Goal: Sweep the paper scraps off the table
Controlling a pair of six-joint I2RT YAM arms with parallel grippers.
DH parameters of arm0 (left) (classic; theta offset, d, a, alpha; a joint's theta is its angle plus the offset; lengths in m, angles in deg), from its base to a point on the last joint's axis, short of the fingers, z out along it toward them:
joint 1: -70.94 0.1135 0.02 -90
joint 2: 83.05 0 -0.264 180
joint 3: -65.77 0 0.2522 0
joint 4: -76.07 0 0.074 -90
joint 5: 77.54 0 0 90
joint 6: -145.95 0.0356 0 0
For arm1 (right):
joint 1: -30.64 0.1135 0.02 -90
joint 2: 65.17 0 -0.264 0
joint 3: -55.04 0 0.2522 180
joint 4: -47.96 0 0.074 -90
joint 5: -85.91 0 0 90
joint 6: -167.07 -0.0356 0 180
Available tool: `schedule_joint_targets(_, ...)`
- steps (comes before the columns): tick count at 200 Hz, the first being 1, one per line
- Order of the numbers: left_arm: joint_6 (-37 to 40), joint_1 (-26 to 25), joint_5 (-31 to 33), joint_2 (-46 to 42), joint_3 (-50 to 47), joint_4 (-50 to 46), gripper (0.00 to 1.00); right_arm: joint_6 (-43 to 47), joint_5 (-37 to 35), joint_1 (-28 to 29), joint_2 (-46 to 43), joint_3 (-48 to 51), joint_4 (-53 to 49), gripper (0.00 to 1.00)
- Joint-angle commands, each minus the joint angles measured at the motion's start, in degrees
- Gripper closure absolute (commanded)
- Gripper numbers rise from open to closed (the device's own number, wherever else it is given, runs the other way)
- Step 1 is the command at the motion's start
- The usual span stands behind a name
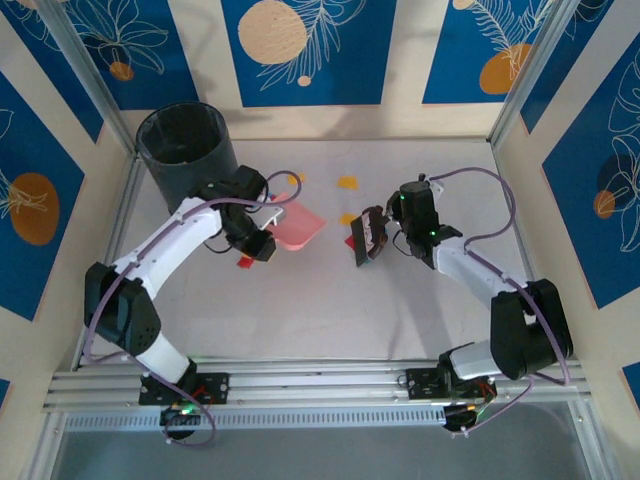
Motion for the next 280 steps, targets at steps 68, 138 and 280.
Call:
schedule_joint_targets(68, 5.67, -6.12, -0.39, 5.65, -0.85, -4.29, 1.00, 11.21, 4.80, 0.54, -10.54, -2.52, 2.25, 1.00)
schedule_joint_targets(138, 9.49, -10.23, -2.68, 11.54, 0.81, -6.17, 1.00, 26.07, -7.79, -0.76, -12.24, -3.30, -0.36, 1.00)
schedule_joint_targets(280, 13.13, -11.56, -2.03, 22.18, 11.24, -10.71, 1.00, 38.50, -5.84, -4.13, 0.44, -2.77, 15.30, 1.00)
